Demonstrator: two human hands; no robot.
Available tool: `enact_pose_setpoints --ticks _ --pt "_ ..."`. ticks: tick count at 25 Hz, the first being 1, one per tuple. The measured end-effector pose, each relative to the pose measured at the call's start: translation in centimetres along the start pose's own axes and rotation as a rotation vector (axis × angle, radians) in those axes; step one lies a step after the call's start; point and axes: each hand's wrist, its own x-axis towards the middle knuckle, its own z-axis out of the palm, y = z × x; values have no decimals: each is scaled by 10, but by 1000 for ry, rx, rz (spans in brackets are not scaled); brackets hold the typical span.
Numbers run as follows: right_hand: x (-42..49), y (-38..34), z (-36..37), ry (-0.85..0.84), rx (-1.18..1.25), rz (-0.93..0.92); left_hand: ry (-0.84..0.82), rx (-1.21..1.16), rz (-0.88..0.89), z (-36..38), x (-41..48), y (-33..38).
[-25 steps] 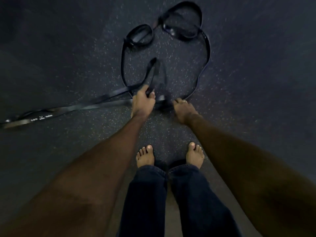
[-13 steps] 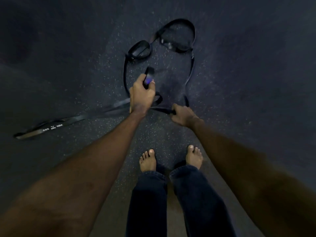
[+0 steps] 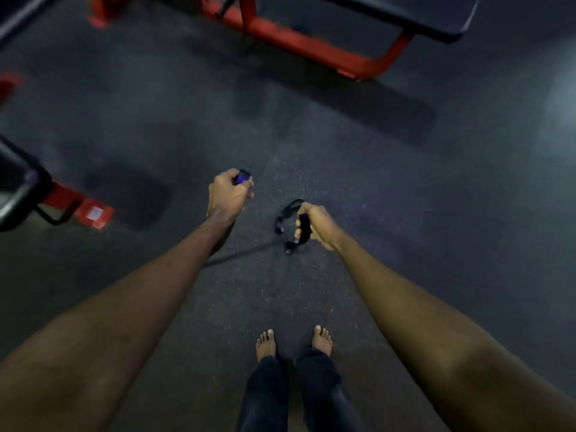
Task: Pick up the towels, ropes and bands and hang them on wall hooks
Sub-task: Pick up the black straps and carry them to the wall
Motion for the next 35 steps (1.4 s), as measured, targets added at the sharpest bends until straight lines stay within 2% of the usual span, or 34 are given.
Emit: enact_pose_setpoints --ticks 4,8,11,14,16,19,21,24,25,26,28,30,32,35 --pt "-97 -97 43 -58 -46 -191 -120 -52 -20 -61 -35 108" --pt "-171 -181 55 -114 19 -330 -222 -76 11 -92 -66 192" --pt "-222 -236 60 -79 -9 -457 -317 -225 19 -110 -96 258" --pt "-266 -274 53 -6 -107 -556 -368 -196 133 -128 -111 310" --pt "-289 -288 44 68 -209 -649 -432 -192 197 -135 -115 335" --pt "-314 -301 26 273 -344 -799 -566 -235 227 -129 -128 370" --pt "-327 -303 9 384 -331 -881 -544 -233 268 -117 -143 393" --pt "-329 -298 -29 652 -370 -955 -518 -172 347 -96 -156 424" --pt "-330 -299 -41 640 -385 -933 -538 -133 380 -89 -158 433" --pt "-331 -300 -54 544 -372 -909 -565 -95 411 -80 -161 442" --pt "-331 -303 -79 254 -244 -894 -632 -59 453 -59 -166 462" --pt "-331 -308 -103 68 -93 -905 -694 -20 514 -38 -167 484" --pt "-329 -315 -126 62 -8 -872 -719 87 597 -21 -159 504" --pt "-331 -337 -174 239 -94 -837 -729 246 697 4 -139 537"
